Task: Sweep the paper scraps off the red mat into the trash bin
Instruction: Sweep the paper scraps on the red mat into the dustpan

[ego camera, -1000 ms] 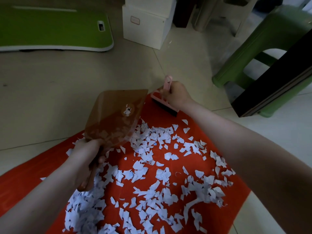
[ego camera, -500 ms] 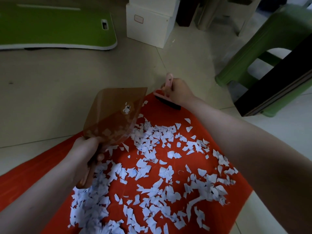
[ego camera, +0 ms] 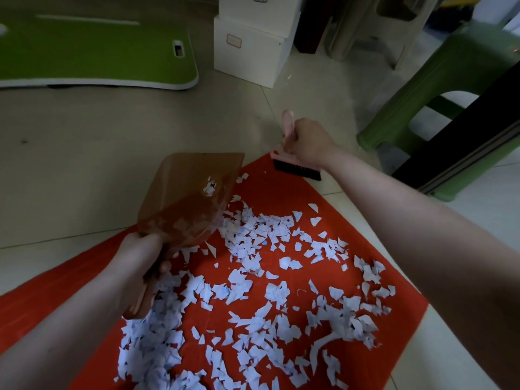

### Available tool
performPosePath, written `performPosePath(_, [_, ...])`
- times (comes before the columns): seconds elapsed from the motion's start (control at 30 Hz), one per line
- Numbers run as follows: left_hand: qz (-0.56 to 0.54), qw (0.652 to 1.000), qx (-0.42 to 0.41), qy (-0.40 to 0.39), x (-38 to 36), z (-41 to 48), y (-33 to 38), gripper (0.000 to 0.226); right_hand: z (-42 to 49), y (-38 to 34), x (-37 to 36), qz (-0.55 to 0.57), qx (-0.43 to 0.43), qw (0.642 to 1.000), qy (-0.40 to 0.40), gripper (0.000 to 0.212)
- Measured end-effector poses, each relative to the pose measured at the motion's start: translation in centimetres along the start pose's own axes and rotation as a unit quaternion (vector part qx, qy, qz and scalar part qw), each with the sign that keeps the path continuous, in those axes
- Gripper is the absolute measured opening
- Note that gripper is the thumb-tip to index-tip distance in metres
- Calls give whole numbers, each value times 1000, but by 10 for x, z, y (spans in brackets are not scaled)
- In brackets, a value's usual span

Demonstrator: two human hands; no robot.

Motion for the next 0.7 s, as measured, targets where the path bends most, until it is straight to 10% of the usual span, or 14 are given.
performPosePath(0.23, [-8, 1000, -12, -16, -7, -1, 4, 15, -13, 2, -41, 104, 5, 994, 29, 53])
performPosePath(0.47, [-24, 1000, -11, -12, 1, 3, -3, 18, -26, -6, 4, 28, -111, 993, -15, 12])
performPosePath(0.7, [-42, 999, 8, -4, 9, 12, 0, 19, -28, -24, -29, 86, 42, 994, 57, 25])
Point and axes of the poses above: each hand's wrist, its own z-axis towards the middle knuckle, its own x-axis out of the back of the hand, y = z × x, the point moved 4 cm from there along z, towards the middle knuckle, and after that the axes turned 13 degrees about z, right-handed, at the moved point
